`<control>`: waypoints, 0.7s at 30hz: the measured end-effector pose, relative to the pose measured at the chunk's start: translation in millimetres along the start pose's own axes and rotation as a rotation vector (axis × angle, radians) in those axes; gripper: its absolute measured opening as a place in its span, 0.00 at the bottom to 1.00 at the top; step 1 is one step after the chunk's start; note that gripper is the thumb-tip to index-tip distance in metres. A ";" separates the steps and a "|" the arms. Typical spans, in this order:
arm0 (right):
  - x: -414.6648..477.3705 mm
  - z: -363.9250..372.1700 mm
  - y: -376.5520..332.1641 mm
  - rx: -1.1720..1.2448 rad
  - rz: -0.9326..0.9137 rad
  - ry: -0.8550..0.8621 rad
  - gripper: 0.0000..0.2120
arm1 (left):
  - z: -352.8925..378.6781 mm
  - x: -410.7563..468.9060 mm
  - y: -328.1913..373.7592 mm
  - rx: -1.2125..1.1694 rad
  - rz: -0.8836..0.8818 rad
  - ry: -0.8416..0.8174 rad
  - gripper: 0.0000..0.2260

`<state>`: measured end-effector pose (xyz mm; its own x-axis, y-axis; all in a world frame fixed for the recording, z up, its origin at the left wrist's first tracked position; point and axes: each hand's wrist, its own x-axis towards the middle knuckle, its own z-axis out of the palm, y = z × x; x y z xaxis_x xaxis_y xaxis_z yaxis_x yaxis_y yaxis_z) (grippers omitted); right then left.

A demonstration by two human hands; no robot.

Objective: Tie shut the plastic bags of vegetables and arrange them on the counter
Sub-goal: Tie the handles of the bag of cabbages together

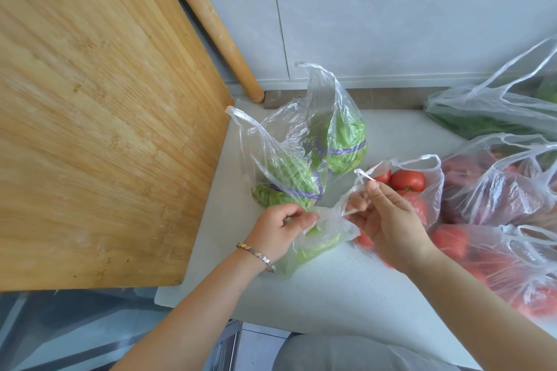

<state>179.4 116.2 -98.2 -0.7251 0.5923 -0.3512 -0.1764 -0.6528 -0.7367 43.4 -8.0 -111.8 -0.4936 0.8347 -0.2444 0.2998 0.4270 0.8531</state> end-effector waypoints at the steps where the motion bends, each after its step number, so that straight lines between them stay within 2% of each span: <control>1: 1.3 1.5 -3.5 0.038 0.035 0.009 0.14 | -2.7 0.2 -0.8 0.017 0.009 0.004 0.10; 3: 2.6 1.5 -14.3 0.122 0.106 -0.005 0.15 | -9.1 0.9 -2.6 0.042 0.010 0.037 0.12; 5: 2.4 -0.6 -27.2 0.012 0.189 -0.109 0.15 | -15.4 0.6 -4.5 0.067 0.020 0.076 0.26; 6: 2.6 -1.8 -32.6 -0.173 0.237 -0.176 0.14 | -19.1 -0.1 -4.3 0.100 0.021 0.081 0.31; 8: 1.0 -6.6 -42.4 -0.677 0.307 -0.310 0.17 | -27.8 -0.4 -3.3 0.228 0.062 0.064 0.27; 9: -0.4 -7.4 -48.2 -0.840 0.310 -0.347 0.20 | -32.3 -0.6 -2.9 0.303 0.071 0.067 0.25; 10: -0.7 -9.2 -52.8 -0.843 0.282 -0.360 0.23 | -36.7 0.0 -2.2 0.358 0.074 0.078 0.25; 13: -1.2 -16.0 -54.8 -0.518 0.206 -0.208 0.24 | -44.3 0.6 -8.0 0.455 0.070 0.063 0.26; 17: -2.5 -59.0 -20.7 -0.687 0.218 0.172 0.17 | -46.3 -9.9 -41.1 0.607 -0.040 -0.029 0.27; 19: -7.5 -72.2 -5.8 -0.700 0.294 0.258 0.14 | -45.1 -15.9 -54.5 0.667 -0.114 -0.061 0.27; 21: -9.1 -74.6 1.0 -0.561 0.280 0.301 0.13 | -42.9 -16.2 -55.9 0.656 -0.203 -0.051 0.26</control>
<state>235.5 145.4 -138.8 -0.4627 0.5957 -0.6565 0.4196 -0.5052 -0.7541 -0.4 -60.3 -135.7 -0.5578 0.7243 -0.4053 0.6456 0.6855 0.3366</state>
